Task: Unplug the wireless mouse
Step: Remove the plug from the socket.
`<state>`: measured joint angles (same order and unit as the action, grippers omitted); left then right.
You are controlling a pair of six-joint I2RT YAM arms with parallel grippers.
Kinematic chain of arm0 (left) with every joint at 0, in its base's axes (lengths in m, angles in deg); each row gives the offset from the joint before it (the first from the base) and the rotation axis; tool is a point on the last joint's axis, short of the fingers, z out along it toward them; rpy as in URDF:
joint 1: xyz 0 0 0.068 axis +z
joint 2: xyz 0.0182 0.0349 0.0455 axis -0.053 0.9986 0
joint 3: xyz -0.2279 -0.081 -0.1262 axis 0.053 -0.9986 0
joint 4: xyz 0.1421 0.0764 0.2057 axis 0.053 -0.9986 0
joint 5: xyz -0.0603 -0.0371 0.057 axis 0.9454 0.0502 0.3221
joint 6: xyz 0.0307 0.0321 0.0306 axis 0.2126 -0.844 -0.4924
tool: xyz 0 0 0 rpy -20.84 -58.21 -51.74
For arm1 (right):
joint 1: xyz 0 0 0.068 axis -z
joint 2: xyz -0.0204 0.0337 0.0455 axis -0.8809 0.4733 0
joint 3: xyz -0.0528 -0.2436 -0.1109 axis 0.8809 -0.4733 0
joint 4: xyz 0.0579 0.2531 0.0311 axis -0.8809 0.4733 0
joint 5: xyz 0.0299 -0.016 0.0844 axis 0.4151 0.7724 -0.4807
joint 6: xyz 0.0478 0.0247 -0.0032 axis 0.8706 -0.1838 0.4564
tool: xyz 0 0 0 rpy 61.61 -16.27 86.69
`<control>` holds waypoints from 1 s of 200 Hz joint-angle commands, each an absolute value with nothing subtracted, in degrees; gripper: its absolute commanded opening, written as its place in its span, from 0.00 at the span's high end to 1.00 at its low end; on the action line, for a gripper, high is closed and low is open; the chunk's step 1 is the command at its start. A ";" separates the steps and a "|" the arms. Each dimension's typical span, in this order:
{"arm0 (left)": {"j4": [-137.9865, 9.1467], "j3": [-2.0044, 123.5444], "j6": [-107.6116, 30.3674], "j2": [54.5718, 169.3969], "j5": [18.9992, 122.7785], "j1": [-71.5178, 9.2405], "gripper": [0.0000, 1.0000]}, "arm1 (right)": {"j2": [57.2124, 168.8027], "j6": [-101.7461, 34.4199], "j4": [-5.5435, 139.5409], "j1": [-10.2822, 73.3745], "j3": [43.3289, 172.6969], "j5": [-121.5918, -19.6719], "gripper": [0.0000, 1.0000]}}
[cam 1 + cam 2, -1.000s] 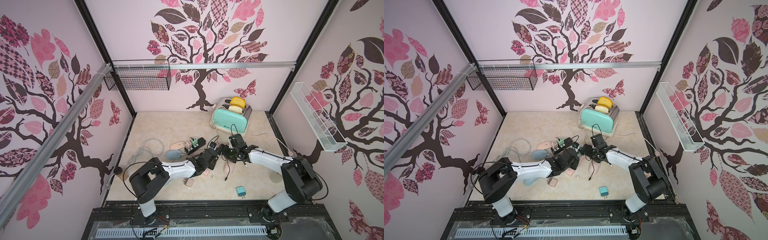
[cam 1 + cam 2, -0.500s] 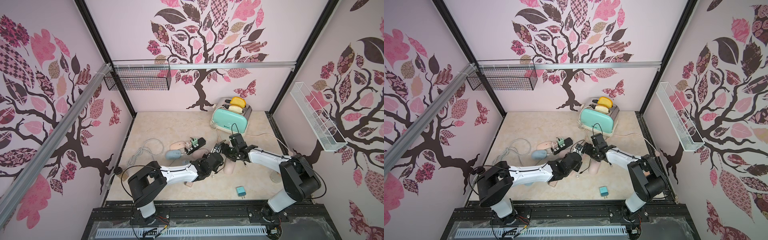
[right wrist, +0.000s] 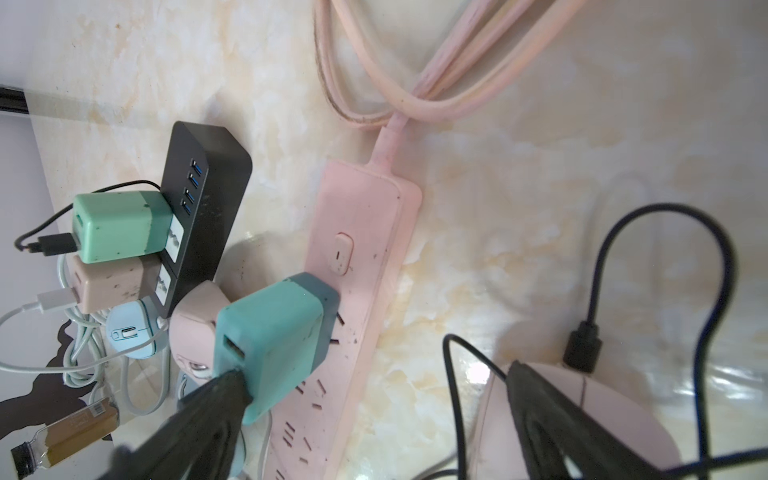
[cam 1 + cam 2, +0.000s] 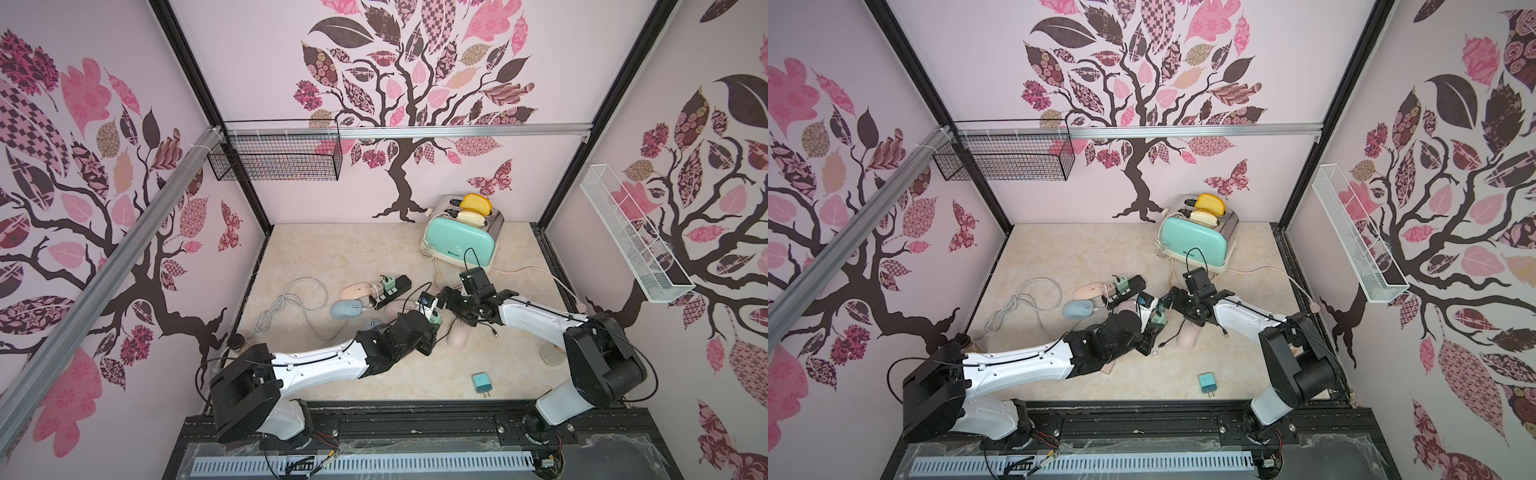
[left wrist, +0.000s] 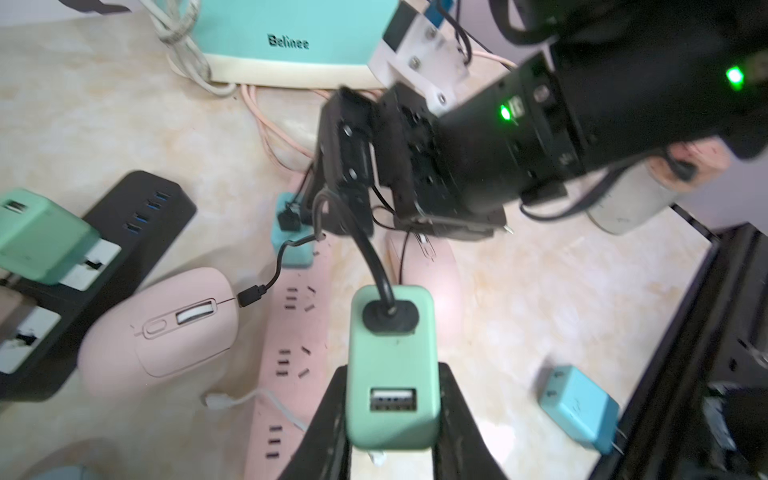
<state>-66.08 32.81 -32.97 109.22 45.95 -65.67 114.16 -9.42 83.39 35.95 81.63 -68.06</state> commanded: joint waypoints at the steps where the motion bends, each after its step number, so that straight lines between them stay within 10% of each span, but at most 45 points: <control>1: -63.33 29.14 -30.16 107.42 50.95 -65.73 1.00 | 114.59 -9.04 90.28 36.26 81.18 -68.26 0.00; 200: -66.47 27.63 -32.39 101.50 49.49 -66.06 1.00 | 97.93 -19.18 106.14 42.71 76.33 -100.55 0.00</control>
